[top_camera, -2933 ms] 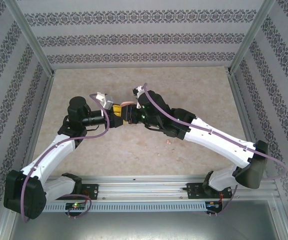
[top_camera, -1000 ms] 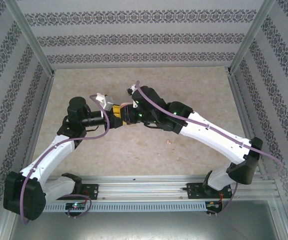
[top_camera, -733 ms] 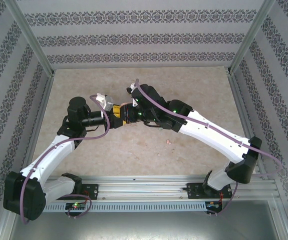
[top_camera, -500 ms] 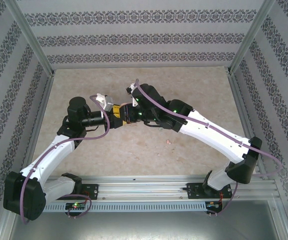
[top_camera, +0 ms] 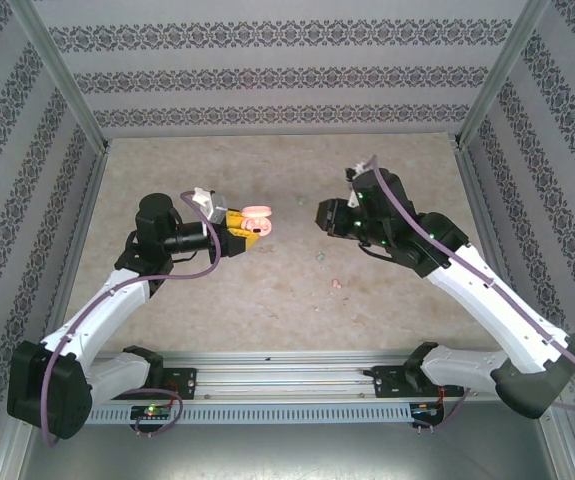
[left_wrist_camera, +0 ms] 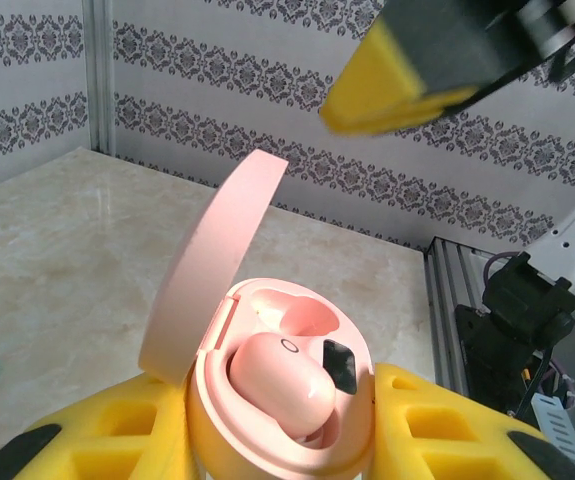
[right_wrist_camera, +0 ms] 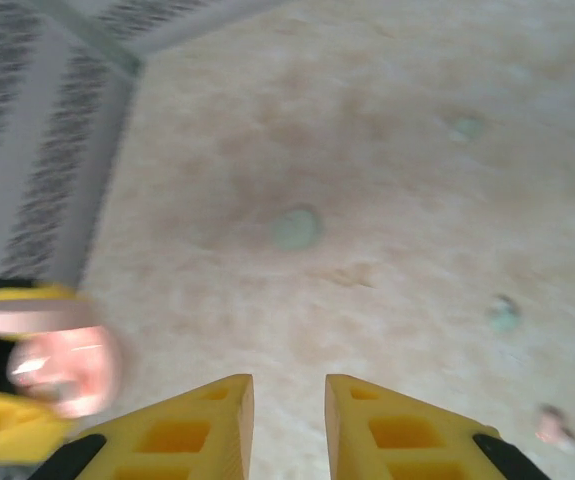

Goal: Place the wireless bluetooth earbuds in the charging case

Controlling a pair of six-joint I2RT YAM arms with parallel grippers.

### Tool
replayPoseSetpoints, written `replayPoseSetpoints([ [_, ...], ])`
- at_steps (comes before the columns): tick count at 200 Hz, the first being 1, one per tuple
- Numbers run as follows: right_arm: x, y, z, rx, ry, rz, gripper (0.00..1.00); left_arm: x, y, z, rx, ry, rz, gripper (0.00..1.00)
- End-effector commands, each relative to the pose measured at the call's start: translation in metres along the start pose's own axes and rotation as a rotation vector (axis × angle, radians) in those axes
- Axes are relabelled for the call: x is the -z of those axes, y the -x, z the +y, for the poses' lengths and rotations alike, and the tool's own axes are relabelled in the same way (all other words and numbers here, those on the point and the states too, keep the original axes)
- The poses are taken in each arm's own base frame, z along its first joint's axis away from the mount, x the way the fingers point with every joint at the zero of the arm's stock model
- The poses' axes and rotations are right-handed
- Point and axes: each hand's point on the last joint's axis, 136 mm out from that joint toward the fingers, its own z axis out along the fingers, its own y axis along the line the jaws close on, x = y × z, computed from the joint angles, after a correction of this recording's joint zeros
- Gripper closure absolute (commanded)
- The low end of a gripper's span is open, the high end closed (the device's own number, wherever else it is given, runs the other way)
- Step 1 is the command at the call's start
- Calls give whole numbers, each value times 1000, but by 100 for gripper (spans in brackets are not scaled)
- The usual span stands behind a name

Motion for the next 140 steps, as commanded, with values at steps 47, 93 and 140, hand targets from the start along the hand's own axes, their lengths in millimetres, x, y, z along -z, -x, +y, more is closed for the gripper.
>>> replayPoseSetpoints([
  [47,-50,-81,-129,-265,-259,243,68,-3,-8,7,-25,0,4,81],
  [93,-83,-93,-141,-165,-333,327,65,-6,-11,10,-14,0,10,81],
  [140,-114,-110,-141,95,-496,486,65,-6,-14,11,-7,6,18,81],
])
